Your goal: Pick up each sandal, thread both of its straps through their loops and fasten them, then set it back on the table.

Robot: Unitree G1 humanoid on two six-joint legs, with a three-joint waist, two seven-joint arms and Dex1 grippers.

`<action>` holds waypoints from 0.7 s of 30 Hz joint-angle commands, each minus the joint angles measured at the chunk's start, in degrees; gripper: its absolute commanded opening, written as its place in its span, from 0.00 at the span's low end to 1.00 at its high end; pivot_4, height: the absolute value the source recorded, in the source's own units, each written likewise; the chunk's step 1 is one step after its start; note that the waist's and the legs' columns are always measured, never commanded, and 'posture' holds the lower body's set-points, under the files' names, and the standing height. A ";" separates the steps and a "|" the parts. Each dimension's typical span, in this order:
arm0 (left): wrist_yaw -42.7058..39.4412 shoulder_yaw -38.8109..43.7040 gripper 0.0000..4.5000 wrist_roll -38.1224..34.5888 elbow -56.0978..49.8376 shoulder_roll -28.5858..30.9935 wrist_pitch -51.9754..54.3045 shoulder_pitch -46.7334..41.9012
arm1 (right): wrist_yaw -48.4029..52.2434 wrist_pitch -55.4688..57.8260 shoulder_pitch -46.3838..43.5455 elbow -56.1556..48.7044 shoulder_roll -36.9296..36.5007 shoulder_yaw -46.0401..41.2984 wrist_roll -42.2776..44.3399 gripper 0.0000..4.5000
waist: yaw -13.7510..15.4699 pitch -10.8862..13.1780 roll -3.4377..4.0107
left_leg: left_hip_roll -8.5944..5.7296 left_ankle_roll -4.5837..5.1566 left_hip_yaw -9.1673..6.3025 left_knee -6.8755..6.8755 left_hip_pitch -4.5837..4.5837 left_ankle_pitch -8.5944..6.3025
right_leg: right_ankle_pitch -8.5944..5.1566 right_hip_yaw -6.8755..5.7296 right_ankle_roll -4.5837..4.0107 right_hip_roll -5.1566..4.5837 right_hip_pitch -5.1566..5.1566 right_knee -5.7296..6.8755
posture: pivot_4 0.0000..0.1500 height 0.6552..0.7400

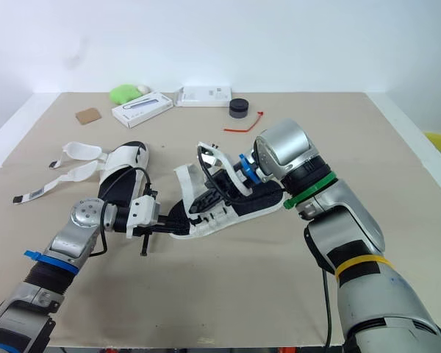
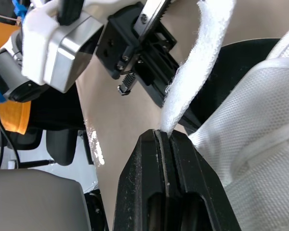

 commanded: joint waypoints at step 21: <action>-0.62 -3.15 0.00 2.03 -0.08 0.22 1.00 2.72 | 2.11 -2.63 -0.35 -0.54 -1.12 1.28 -0.54 0.01 | 0.00 0.00 0.00 | 0.00 0.00 0.01 0.00 -0.01 0.00 | 0.00 0.00 0.00 -0.01 0.00 -0.02 | 1.00 1.00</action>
